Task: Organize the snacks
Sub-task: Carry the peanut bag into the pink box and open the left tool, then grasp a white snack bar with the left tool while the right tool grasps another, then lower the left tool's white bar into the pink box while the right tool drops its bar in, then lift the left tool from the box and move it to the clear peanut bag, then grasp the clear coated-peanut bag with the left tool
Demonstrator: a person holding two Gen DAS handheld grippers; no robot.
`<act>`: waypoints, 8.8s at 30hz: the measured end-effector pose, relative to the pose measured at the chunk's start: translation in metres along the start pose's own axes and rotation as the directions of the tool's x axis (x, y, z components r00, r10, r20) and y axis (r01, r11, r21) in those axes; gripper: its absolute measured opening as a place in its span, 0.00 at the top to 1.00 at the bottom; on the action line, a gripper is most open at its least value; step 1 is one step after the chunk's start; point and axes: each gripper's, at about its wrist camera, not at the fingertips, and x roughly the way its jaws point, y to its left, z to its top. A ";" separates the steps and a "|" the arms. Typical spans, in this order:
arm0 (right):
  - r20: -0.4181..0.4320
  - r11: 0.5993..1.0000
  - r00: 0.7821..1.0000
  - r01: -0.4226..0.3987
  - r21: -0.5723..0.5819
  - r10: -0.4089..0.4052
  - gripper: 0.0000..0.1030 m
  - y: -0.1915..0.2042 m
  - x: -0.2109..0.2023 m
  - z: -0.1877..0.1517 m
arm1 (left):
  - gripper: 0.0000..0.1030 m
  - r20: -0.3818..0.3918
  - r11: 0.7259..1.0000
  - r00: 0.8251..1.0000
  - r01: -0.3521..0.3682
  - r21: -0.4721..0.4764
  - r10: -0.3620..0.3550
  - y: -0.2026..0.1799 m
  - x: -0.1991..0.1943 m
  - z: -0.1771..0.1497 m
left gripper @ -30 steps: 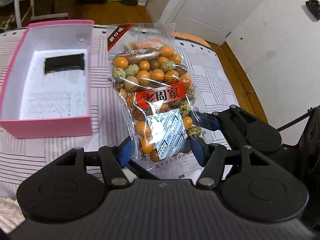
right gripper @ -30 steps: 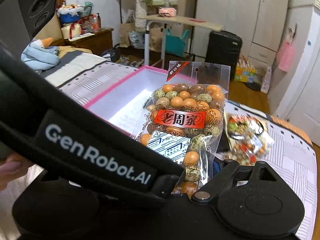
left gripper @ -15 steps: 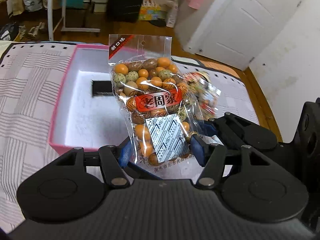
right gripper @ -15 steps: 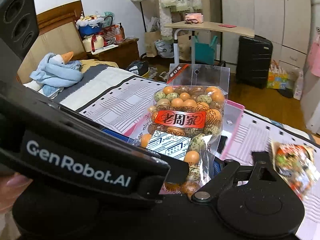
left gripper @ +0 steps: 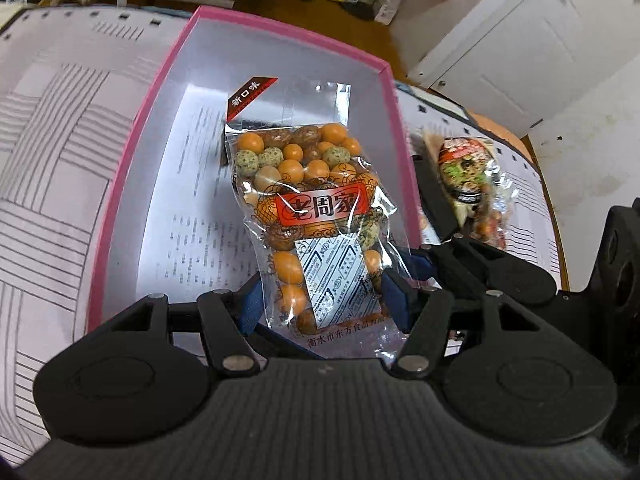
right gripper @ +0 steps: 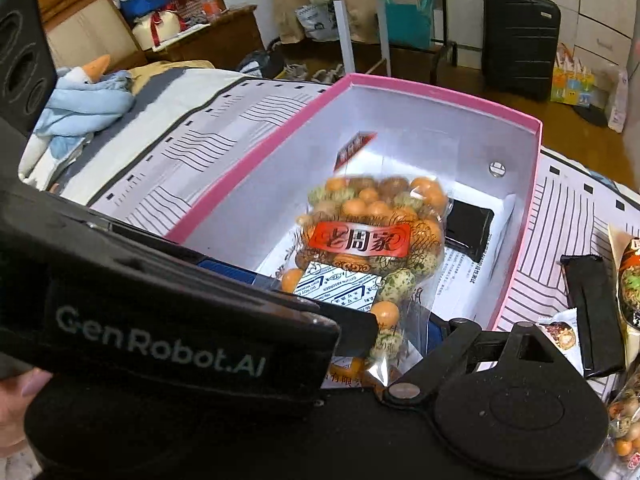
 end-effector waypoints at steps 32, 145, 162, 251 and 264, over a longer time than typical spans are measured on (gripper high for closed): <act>0.114 0.985 0.984 0.146 -0.093 -0.135 0.06 -0.007 -0.125 -0.040 | 0.40 0.260 0.968 0.964 -0.121 0.222 0.061 -0.093 -0.096 -0.063; 0.150 0.997 0.989 0.006 0.083 -0.018 0.66 -0.043 -0.193 -0.111 | 0.74 0.227 0.975 0.965 -0.169 0.142 0.134 -0.115 -0.076 -0.148; 0.181 0.999 0.983 -0.042 0.021 0.038 0.66 -0.008 -0.066 0.003 | 0.74 0.337 0.972 0.919 -0.232 0.038 0.206 -0.030 -0.078 -0.065; 0.200 0.954 0.968 0.089 0.285 -0.150 0.00 -0.264 -0.051 -0.109 | 0.62 0.075 0.958 0.990 0.097 0.271 -0.122 -0.204 0.186 -0.017; 0.102 0.979 0.994 0.016 0.204 -0.037 0.00 -0.278 -0.058 -0.110 | 0.59 -0.030 0.969 0.987 0.161 0.189 -0.158 -0.197 0.190 -0.007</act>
